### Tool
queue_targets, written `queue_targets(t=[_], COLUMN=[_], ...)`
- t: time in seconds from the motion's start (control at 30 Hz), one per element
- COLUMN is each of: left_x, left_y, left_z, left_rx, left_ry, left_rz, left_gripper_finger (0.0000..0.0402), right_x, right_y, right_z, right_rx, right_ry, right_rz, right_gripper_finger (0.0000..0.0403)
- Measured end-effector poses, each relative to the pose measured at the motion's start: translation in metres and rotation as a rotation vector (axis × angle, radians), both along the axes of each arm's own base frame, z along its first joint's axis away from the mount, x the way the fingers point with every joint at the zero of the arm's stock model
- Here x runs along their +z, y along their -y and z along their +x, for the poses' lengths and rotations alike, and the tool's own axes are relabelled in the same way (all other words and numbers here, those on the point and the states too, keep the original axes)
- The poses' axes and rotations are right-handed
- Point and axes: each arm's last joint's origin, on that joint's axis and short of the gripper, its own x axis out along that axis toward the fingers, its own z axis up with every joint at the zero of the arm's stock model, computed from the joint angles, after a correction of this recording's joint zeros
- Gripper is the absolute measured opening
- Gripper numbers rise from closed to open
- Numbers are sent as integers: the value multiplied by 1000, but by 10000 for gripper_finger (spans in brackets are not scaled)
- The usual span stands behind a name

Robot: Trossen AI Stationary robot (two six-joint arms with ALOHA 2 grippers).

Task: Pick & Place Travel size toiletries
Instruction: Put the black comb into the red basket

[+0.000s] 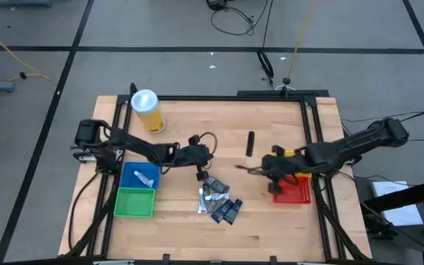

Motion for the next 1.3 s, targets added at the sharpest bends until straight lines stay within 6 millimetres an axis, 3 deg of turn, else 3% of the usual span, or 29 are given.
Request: queue_targets(t=[0.23,0.47,0.73,1.07,1.3], left_x=[-17,-16,-12,-10,-10], left_y=[3,3,3,3,6], left_z=[-5,-5,-3,-2,-2], left_rx=[-15,-14,-25,-20,-43], left_ry=[79,90,124,155,152], left_rz=[3,3,20,7,-16], left_gripper_finger=[26,26,26,26,26], right_x=[28,8,-27,-53,-53], right_y=[-28,-45,-37,-27,-18], right_z=[-52,-79,-79,-73,-70], right_rx=[-191,-290,-237,-164,-228], right_ry=[-457,-685,-706,-642,-623], right_rz=[189,216,177,176,206], right_gripper_finger=[5,6,6,15,105])
